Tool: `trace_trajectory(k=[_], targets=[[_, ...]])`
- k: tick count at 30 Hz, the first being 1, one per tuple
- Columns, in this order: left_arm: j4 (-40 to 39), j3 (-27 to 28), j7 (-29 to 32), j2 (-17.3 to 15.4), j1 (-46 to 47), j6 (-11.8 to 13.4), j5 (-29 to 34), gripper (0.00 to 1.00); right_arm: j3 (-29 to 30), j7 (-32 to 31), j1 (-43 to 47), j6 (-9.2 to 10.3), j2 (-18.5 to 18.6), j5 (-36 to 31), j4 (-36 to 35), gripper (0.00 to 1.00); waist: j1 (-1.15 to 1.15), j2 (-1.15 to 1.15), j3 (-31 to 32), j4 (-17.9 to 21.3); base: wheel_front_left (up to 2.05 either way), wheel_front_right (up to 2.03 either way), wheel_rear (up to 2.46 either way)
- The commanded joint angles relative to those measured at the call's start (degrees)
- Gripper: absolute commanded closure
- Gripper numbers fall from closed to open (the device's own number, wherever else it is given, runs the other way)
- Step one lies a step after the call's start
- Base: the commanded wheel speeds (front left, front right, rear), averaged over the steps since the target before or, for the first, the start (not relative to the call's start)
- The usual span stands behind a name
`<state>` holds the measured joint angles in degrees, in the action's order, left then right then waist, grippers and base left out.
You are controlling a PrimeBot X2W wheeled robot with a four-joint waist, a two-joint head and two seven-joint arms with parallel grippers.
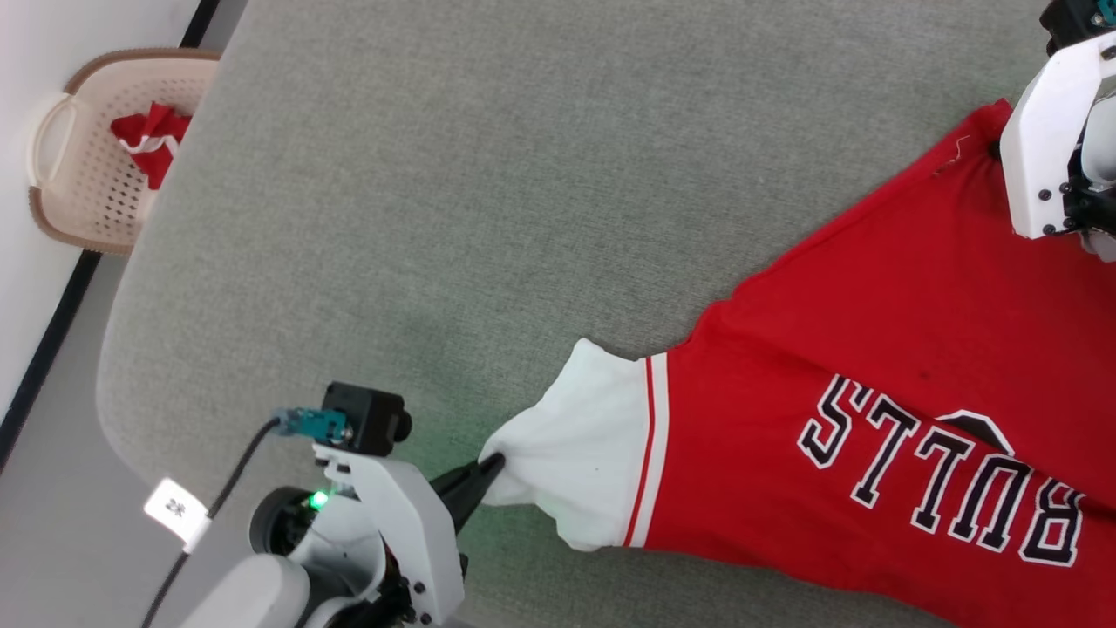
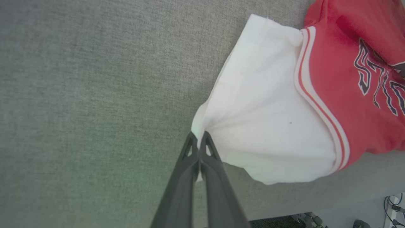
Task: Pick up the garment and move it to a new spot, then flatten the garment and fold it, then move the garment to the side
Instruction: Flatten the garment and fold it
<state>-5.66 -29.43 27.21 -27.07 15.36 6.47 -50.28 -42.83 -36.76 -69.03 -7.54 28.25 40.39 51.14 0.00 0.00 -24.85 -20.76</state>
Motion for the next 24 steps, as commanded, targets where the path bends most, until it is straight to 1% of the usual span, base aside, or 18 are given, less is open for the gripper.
trace_trajectory(k=[1,4,8,11,15,19,24], targets=[[0.0,0.3,0.2,-0.3,0.9,-0.3,0.0,1.0,-1.1,0.0,1.9,0.11,0.0,0.6,1.9,1.0,0.0,0.0,0.4,0.6,0.0,0.0,0.0],[-0.6,1.2,0.9,-1.1,2.2,-0.2,-0.6,1.0,-1.3,2.4,-0.1,0.12,-0.1,1.5,1.9,1.0,0.0,0.0,1.4,2.1,0.0,0.0,0.0],[-2.0,3.1,2.7,-3.5,5.5,1.2,0.3,1.0,-0.8,6.7,-2.3,0.11,-0.7,3.3,0.9,1.0,0.0,0.0,3.2,4.6,0.0,0.0,0.0],[-3.1,4.4,5.1,-5.8,9.7,2.1,1.7,1.0,-0.3,9.3,-2.9,0.11,-0.3,4.3,0.3,1.0,0.0,0.0,4.7,6.5,0.0,0.0,0.0],[-3.4,6.2,8.5,-8.7,17.2,2.3,3.1,1.0,0.8,12.4,-3.8,0.11,0.4,6.3,-1.8,1.0,0.0,0.0,6.8,9.2,0.0,0.0,0.0],[-1.6,7.5,11.0,-10.8,25.6,1.3,4.5,1.0,2.1,14.4,-4.1,0.11,1.2,8.1,-4.9,1.0,0.0,0.0,8.5,11.9,0.0,0.0,0.0],[3.7,7.4,13.1,-12.8,35.5,-0.9,7.3,1.0,3.8,16.4,-4.6,0.11,2.8,9.0,-9.8,1.0,0.0,0.0,10.5,15.0,0.0,0.0,0.0]])
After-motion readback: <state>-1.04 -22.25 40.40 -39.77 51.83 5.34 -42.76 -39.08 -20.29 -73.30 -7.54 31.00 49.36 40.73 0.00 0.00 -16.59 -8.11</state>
